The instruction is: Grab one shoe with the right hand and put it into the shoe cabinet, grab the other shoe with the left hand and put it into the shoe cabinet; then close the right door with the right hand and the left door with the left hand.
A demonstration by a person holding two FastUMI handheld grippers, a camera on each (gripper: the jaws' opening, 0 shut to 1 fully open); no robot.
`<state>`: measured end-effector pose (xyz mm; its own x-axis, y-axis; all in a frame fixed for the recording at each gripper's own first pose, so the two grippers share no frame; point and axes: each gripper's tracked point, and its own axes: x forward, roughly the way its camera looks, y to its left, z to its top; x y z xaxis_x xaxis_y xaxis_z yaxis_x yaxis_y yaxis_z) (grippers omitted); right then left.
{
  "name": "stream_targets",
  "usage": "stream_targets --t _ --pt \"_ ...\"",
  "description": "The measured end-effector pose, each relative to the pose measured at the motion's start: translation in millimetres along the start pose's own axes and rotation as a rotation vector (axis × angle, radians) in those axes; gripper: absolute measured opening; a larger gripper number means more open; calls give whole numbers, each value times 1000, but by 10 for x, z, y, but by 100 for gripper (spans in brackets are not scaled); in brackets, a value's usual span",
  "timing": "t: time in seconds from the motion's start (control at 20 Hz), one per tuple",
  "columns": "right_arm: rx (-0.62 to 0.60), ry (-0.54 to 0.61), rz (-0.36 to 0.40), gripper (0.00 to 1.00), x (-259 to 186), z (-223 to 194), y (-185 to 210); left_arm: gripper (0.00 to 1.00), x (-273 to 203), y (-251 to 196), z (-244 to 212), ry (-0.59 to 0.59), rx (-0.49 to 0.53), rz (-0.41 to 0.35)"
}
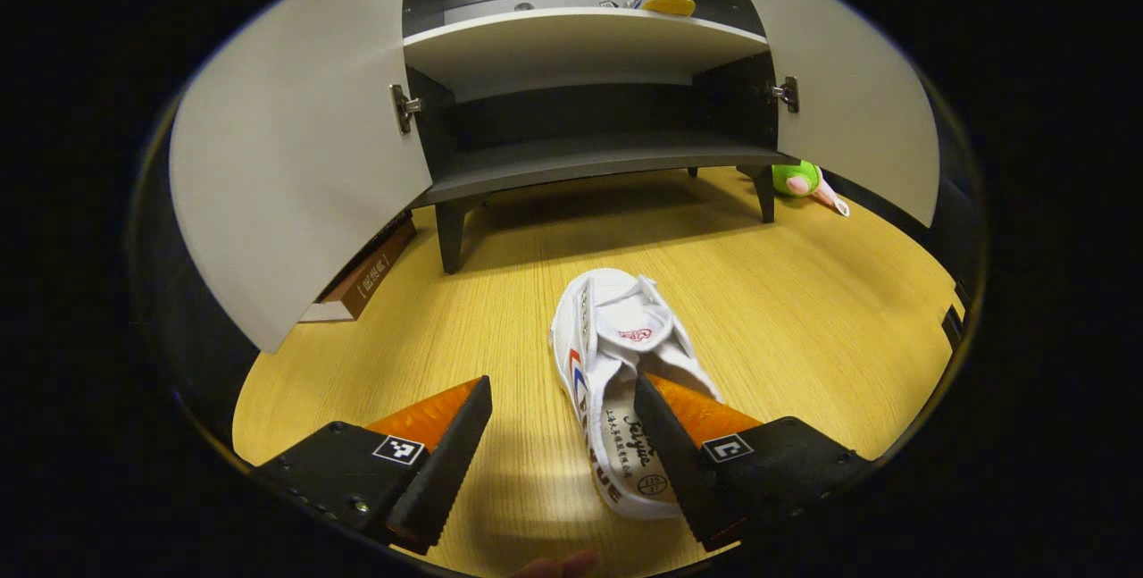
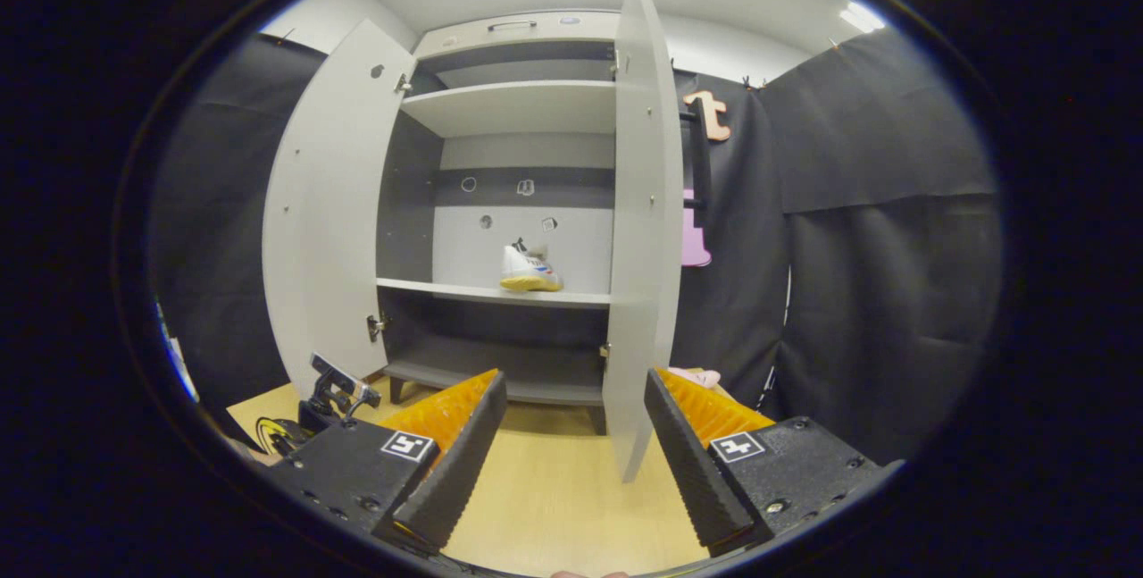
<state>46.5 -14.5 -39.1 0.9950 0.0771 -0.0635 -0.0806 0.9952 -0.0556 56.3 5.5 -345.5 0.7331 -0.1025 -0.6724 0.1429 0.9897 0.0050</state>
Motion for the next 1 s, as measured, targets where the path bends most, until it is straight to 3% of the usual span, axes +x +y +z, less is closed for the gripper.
stream_targets --t 0.1,0.4,0.5,0.55,0.6,0.65,0.75,0.9,1.0 --pt "-4 10 -7 98 36 -25 -24 96 149 27 59 -1 -3 -11" --pt "-2 34 -17 98 157 -100 -39 69 444 -17 86 -10 -37 -12" --pt "-4 42 -19 98 185 -129 -40 39 519 -54 106 -32 -30 3" --pt "-6 46 -18 98 195 -138 -33 29 469 -11 137 -53 -17 39" --pt "-9 52 -19 98 209 -162 -33 30 532 34 58 -38 -12 64" --pt "-11 58 -19 97 224 -183 -28 23 471 33 150 -75 -7 74" --pt "-11 71 -15 98 249 -224 -13 3 482 44 141 -68 -22 76" --pt "-10 76 1 98 275 -237 38 1 305 -16 233 -69 -63 41" --pt "-9 61 19 98 300 -187 99 0 -18 -41 521 -134 -70 28"
